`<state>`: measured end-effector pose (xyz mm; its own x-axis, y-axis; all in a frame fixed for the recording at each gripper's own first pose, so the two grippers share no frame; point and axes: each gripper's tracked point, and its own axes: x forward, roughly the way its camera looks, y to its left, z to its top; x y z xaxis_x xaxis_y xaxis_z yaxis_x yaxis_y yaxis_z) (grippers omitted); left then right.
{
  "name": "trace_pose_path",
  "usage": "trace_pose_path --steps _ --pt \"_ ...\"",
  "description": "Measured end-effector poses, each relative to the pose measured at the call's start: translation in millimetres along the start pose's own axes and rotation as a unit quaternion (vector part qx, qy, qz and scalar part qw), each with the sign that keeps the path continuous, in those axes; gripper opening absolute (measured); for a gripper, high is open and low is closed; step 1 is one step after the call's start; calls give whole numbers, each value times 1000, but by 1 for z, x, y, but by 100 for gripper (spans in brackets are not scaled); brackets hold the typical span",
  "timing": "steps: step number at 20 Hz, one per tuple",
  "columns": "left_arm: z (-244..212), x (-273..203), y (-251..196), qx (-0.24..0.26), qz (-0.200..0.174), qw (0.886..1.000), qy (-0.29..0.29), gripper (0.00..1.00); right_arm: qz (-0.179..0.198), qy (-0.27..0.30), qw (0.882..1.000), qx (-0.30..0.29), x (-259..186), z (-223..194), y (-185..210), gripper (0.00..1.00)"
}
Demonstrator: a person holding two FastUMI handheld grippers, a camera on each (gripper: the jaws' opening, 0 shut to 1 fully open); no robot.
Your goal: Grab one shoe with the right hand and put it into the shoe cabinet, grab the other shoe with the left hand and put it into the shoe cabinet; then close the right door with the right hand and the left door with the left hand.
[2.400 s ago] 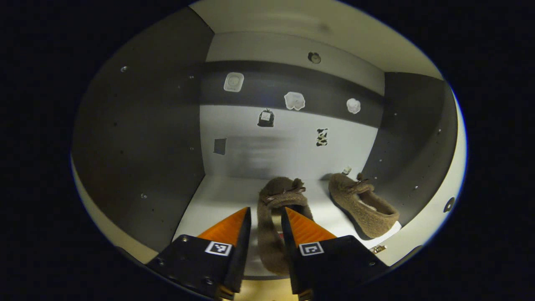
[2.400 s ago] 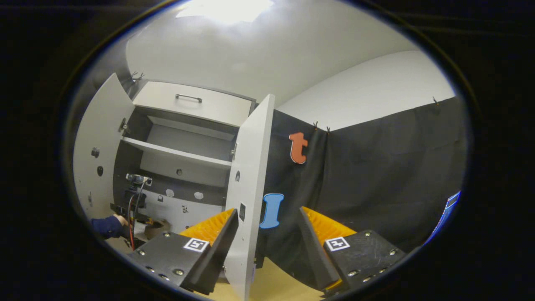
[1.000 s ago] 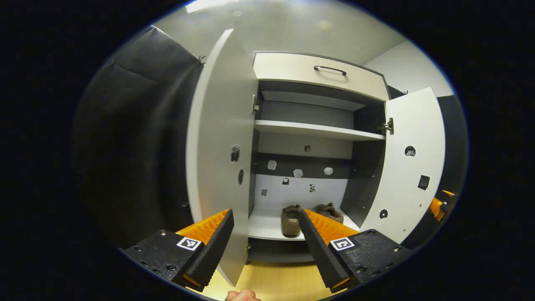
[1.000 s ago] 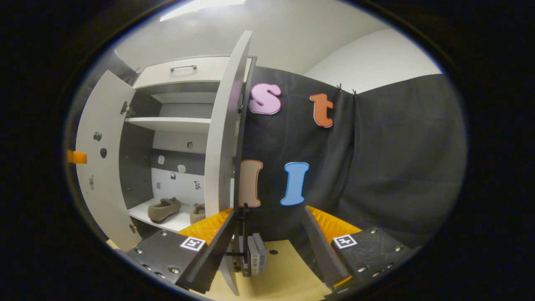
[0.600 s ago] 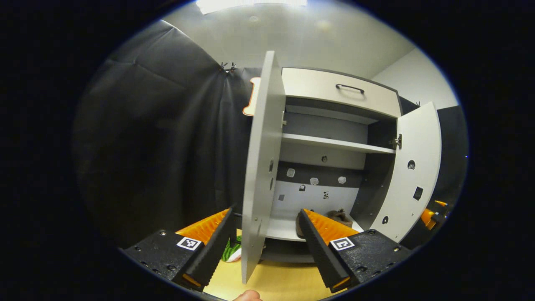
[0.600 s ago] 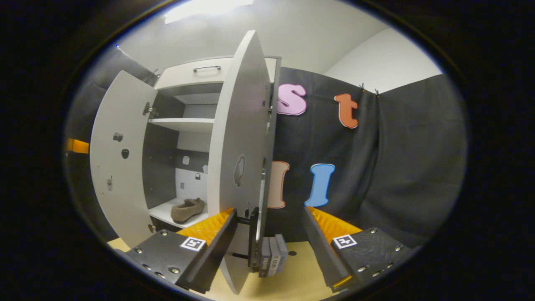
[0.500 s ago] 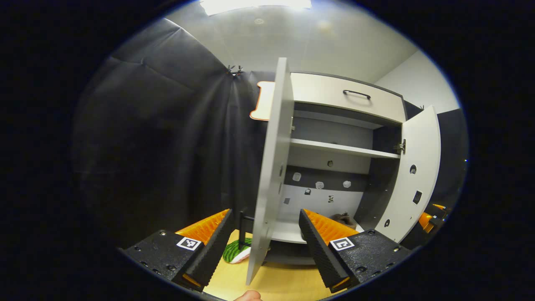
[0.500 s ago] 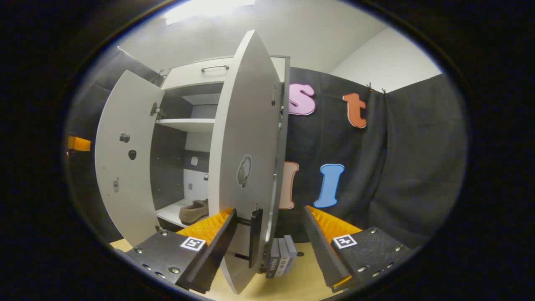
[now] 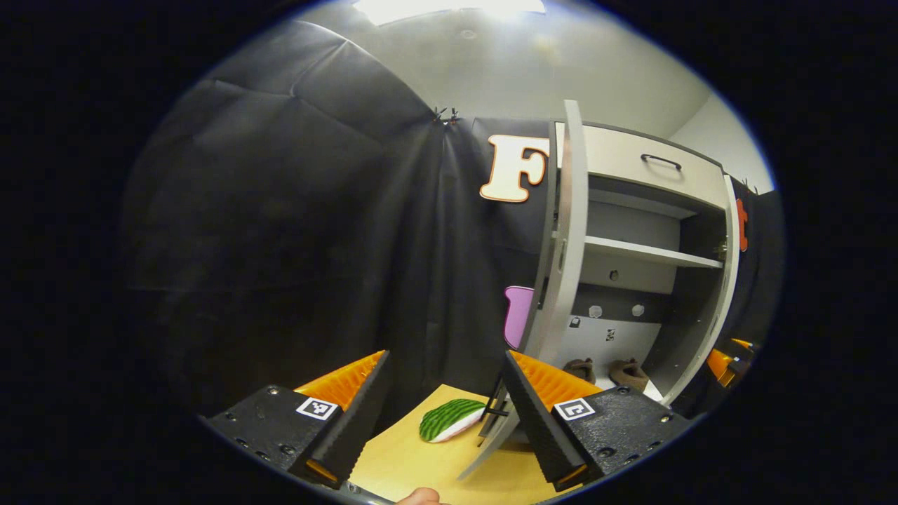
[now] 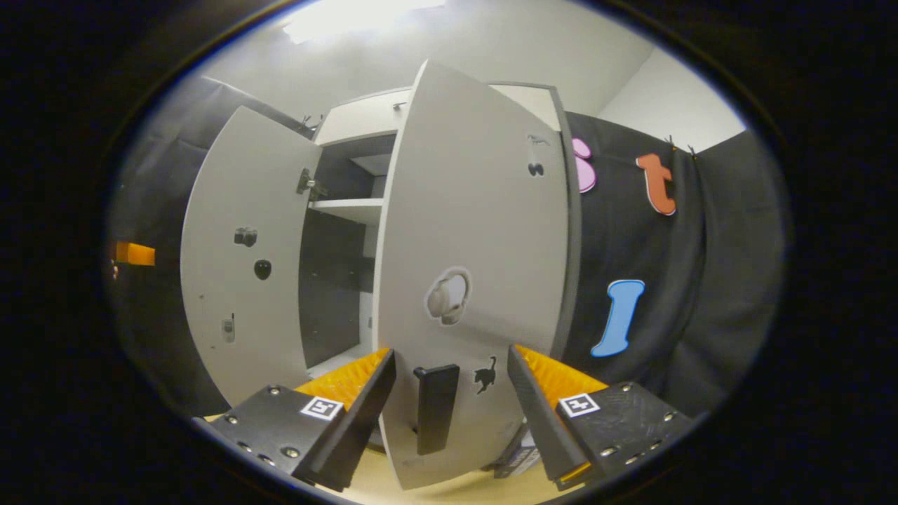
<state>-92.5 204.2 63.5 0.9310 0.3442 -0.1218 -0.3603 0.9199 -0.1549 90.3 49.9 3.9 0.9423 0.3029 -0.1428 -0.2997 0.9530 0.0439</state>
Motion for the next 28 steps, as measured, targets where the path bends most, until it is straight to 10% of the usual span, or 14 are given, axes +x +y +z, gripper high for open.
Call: trace_pose_path --steps 28 --pt "-35 50 -65 25 -112 992 42 89 -26 -21 999 8 10 17 3 95"
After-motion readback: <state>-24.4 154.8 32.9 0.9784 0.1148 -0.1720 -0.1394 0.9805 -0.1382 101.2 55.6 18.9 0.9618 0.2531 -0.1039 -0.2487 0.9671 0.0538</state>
